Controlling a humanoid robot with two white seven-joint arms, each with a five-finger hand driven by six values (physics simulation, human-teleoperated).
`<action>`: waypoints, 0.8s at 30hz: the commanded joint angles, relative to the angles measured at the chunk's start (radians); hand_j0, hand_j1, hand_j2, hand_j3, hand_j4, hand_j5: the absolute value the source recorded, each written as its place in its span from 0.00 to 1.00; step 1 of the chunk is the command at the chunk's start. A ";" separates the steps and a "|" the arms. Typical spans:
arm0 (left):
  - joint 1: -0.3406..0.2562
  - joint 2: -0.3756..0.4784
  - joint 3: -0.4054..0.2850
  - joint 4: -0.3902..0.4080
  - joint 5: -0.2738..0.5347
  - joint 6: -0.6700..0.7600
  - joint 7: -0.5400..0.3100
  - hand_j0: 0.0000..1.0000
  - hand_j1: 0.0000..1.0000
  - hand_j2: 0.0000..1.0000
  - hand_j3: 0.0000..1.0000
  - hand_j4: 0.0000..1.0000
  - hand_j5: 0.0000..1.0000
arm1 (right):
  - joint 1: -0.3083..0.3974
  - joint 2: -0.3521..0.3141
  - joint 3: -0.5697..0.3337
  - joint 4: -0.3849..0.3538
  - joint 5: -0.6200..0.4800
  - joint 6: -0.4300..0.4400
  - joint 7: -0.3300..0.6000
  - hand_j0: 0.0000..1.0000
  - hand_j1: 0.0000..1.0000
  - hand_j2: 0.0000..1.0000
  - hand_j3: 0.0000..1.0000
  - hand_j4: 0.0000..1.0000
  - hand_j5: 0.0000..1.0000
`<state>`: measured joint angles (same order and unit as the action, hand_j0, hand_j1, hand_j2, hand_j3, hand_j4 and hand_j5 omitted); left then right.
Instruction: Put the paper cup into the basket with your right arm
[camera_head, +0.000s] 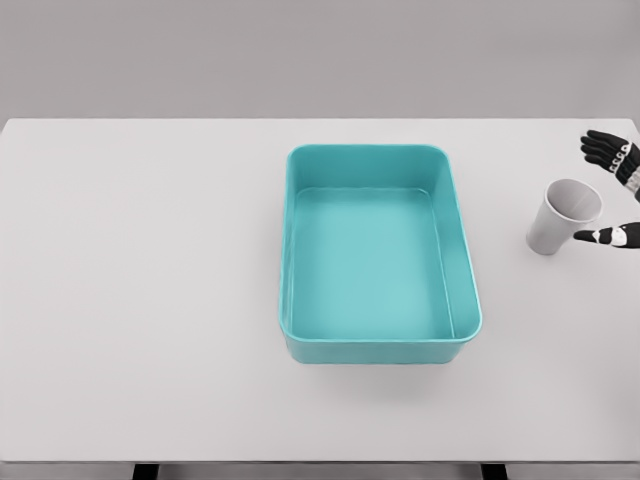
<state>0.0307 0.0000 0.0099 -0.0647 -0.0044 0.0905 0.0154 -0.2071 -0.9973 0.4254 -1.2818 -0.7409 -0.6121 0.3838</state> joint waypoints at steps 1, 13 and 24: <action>0.000 0.000 -0.001 0.000 0.000 0.000 0.000 1.00 1.00 1.00 1.00 1.00 1.00 | 0.000 -0.001 -0.001 0.021 -0.006 0.001 0.000 1.00 1.00 1.00 1.00 1.00 1.00; 0.000 0.000 0.001 0.000 0.000 0.000 0.000 1.00 1.00 1.00 1.00 1.00 1.00 | -0.026 0.054 -0.002 0.134 0.025 0.001 0.001 1.00 1.00 1.00 1.00 1.00 1.00; 0.000 0.000 0.001 0.000 0.000 0.000 0.000 1.00 1.00 1.00 1.00 1.00 1.00 | -0.034 0.089 0.007 0.185 0.026 0.001 0.001 1.00 1.00 1.00 1.00 1.00 1.00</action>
<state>0.0307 0.0000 0.0103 -0.0647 -0.0044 0.0905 0.0154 -0.2408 -0.9093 0.4312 -1.1042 -0.7086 -0.6119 0.3852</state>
